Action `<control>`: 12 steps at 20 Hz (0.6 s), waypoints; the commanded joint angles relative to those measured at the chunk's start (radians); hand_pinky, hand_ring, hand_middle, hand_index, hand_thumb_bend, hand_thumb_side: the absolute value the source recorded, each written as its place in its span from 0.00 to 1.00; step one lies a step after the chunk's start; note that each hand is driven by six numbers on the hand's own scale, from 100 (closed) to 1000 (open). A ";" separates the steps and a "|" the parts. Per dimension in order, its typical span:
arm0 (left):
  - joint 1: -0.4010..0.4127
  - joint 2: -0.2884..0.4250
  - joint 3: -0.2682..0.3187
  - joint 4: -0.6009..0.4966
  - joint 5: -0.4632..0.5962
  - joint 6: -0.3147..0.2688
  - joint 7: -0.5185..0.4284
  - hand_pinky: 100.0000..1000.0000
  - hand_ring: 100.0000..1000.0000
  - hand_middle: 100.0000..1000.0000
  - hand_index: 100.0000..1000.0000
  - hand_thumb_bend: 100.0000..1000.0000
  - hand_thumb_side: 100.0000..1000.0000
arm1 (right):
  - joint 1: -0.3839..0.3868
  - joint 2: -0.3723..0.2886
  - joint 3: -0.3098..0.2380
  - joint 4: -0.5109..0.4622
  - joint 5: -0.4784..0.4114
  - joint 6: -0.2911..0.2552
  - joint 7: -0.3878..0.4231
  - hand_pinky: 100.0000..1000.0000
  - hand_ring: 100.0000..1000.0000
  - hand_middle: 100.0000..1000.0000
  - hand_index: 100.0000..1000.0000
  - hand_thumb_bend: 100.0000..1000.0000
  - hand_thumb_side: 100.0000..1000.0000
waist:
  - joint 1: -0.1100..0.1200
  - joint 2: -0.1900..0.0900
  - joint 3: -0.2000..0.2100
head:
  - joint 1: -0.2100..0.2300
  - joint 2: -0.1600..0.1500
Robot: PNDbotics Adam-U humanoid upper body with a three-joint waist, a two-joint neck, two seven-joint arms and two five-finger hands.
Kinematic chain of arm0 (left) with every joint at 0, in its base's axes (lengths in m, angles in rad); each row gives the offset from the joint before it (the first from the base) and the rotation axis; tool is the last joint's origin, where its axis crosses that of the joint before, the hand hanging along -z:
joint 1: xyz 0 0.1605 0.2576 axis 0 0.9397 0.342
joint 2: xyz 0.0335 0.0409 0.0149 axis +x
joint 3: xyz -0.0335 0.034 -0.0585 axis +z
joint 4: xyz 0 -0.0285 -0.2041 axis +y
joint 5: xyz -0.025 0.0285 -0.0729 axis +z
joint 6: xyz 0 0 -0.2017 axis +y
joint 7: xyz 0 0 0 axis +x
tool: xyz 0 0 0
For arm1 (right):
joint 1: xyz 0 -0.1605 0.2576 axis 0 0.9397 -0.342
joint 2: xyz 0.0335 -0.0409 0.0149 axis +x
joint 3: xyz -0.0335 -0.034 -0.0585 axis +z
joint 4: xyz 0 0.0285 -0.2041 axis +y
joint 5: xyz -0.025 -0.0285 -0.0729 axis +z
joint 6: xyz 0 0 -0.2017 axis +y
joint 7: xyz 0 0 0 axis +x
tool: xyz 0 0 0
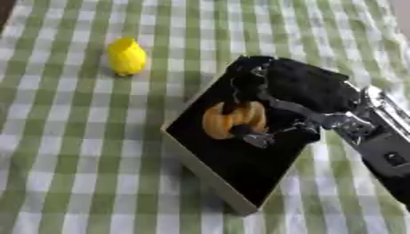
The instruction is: Pick up objects on the table and place them in the box.
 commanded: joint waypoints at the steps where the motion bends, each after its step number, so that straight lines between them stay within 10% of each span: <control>1: -0.005 0.004 0.003 -0.016 -0.003 0.004 -0.005 0.76 0.55 0.66 0.84 0.00 0.58 | 0.002 0.001 0.005 -0.017 0.035 -0.013 0.019 0.84 0.80 0.48 0.68 0.00 0.09 | 0.005 -0.017 0.000 | -0.003 -0.008; 3: -0.005 0.004 0.002 -0.016 -0.004 0.004 -0.007 0.76 0.55 0.66 0.84 0.00 0.58 | 0.007 0.003 0.007 -0.017 0.058 -0.044 0.043 0.88 0.89 0.67 0.85 0.00 0.08 | 0.005 -0.017 0.000 | -0.003 -0.008; 12: 0.000 -0.001 0.003 -0.016 -0.004 0.009 -0.008 0.76 0.55 0.66 0.84 0.00 0.58 | 0.021 0.011 -0.050 -0.017 0.087 -0.153 0.037 0.91 0.92 0.69 0.89 0.00 0.00 | 0.011 -0.022 -0.010 | -0.001 -0.010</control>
